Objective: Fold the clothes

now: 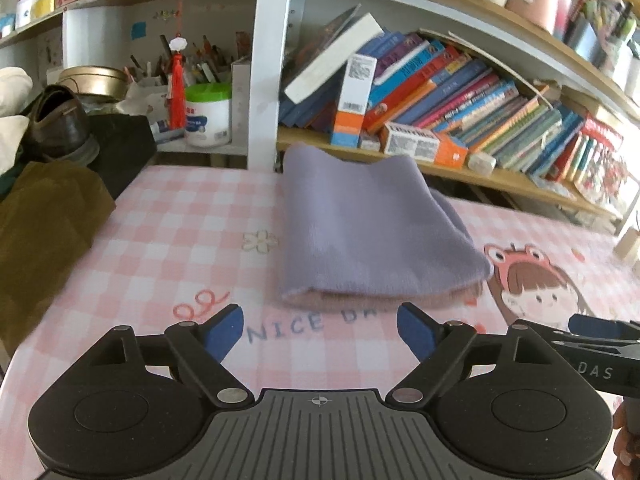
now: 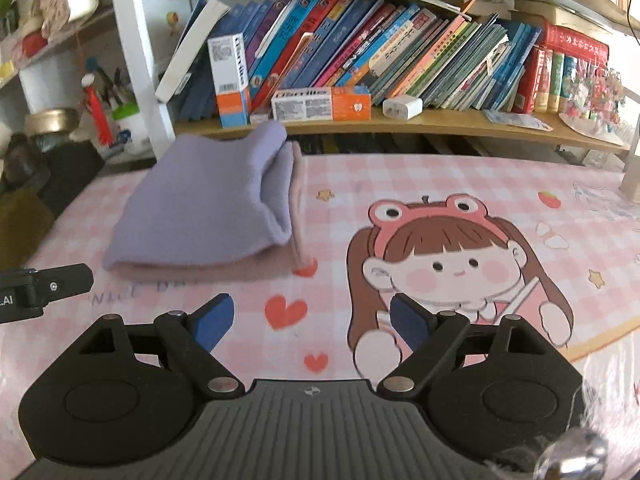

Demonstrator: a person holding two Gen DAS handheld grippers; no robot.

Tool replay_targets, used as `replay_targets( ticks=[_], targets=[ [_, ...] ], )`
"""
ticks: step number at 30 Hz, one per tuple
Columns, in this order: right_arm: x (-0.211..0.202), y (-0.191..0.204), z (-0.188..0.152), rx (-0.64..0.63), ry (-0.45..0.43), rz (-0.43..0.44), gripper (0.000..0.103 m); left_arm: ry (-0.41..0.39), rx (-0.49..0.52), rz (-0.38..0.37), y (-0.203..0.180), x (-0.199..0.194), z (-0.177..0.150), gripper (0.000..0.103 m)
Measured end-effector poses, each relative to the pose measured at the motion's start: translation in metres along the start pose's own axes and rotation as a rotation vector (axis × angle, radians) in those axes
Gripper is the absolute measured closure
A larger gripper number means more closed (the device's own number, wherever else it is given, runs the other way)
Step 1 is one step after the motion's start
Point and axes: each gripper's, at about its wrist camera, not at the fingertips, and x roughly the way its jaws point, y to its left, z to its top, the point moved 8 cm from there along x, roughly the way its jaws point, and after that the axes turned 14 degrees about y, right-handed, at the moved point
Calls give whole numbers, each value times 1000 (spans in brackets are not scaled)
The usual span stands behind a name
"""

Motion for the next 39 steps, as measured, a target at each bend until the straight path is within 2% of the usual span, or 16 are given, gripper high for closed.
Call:
replay_targets(
  ticks=[4, 8, 12, 39],
  targets=[
    [-3, 2, -13, -7, 8, -25, 6, 33, 16, 8, -6, 3, -14, 15],
    [-10, 1, -22, -6, 5, -45, 4, 43, 41, 29, -12, 3, -23, 7],
    [-15, 2, -27, -22, -3, -53, 0, 42, 45, 30, -13, 1, -25, 6],
    [-15, 12, -30, -50, 11, -61, 0, 31, 50, 72, -8, -6, -26, 5]
  ],
)
